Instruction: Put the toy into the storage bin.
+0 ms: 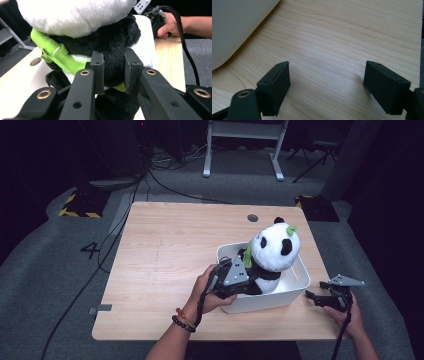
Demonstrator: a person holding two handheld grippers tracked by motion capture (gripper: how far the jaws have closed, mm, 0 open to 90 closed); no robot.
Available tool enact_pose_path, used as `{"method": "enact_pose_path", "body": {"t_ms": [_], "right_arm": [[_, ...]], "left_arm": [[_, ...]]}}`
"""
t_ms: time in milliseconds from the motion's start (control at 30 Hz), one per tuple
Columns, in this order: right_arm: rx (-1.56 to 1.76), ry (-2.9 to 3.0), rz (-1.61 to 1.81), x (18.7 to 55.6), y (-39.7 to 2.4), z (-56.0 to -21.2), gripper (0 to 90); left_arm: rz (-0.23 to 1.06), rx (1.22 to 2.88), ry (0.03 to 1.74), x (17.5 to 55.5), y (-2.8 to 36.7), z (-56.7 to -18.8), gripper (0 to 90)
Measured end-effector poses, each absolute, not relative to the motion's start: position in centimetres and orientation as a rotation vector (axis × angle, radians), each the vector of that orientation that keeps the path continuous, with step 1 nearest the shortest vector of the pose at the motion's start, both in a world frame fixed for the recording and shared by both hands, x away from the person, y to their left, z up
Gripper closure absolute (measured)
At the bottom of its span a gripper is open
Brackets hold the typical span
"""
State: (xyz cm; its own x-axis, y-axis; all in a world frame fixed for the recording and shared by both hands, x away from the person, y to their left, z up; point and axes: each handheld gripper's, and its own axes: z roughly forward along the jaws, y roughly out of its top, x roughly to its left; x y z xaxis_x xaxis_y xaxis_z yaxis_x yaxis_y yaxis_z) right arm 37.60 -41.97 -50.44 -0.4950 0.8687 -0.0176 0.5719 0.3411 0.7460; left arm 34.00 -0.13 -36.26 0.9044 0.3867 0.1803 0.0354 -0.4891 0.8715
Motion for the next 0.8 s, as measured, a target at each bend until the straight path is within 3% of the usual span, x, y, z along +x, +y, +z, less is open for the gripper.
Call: {"method": "enact_pose_path", "body": {"t_ms": [800], "right_arm": [[1.259,2.205,0.975,37.6,-41.9,-50.4,21.3]], "left_arm": [[0.422,2.138,0.37,34.8,-0.7,-38.3,74.9]]}}
